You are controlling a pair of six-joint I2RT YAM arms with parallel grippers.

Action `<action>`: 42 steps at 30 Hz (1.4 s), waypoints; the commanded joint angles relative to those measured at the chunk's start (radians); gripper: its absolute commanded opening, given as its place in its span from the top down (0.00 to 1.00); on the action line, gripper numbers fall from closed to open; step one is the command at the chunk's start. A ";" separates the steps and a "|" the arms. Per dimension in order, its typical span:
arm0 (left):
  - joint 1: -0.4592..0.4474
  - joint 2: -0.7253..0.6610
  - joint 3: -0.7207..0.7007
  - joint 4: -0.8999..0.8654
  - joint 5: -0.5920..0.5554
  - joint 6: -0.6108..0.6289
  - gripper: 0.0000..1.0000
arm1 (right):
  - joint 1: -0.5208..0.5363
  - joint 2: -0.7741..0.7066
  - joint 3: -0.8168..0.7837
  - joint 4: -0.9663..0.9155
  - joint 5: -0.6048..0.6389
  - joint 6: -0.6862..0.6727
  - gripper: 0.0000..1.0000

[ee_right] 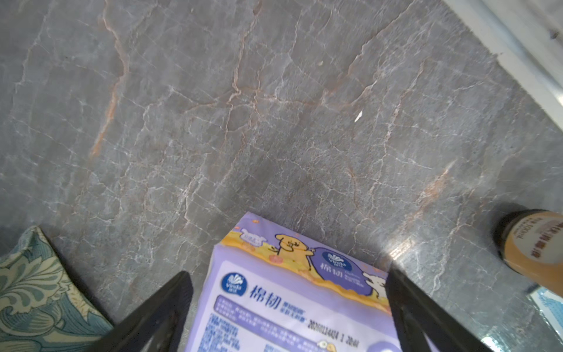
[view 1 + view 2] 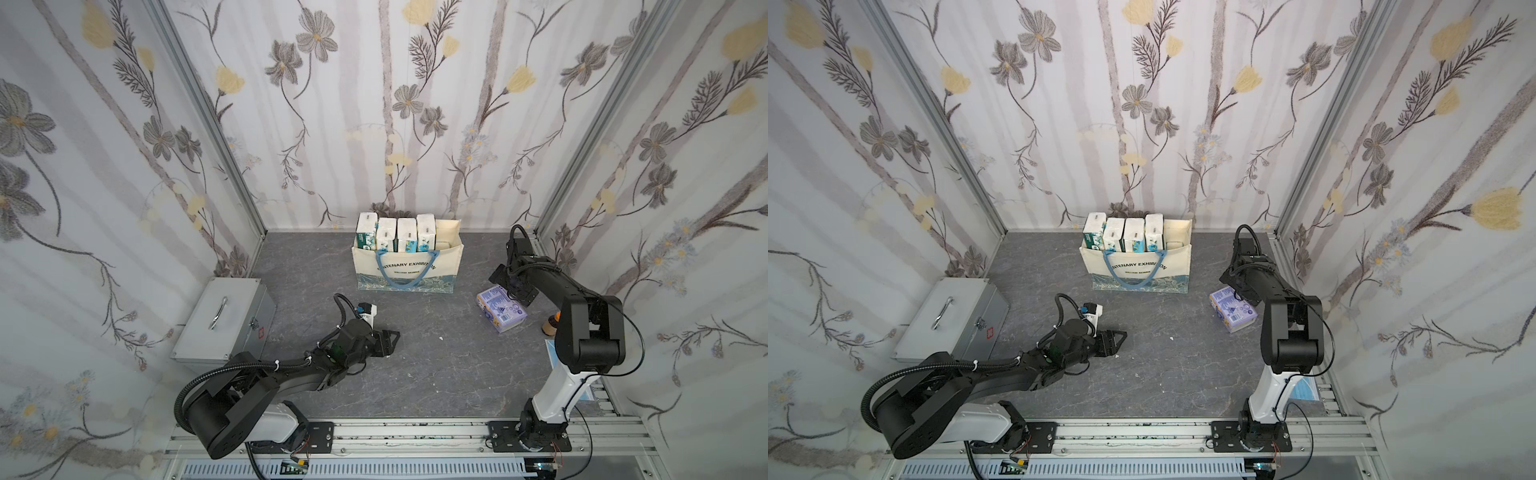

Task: Put tissues into the canvas bag
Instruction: Move the pack of facial tissues to the center of the board.

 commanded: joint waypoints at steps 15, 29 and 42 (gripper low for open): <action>0.000 0.073 0.047 0.036 0.042 -0.014 0.29 | 0.295 -0.061 -0.273 0.168 -0.184 0.120 0.01; 0.000 0.104 0.068 0.024 0.049 -0.016 0.28 | 0.380 -0.298 -0.275 0.110 -0.255 0.039 0.01; -0.016 0.164 0.118 0.013 0.090 0.001 0.27 | 0.238 -0.677 -0.685 0.269 -0.445 -0.044 0.01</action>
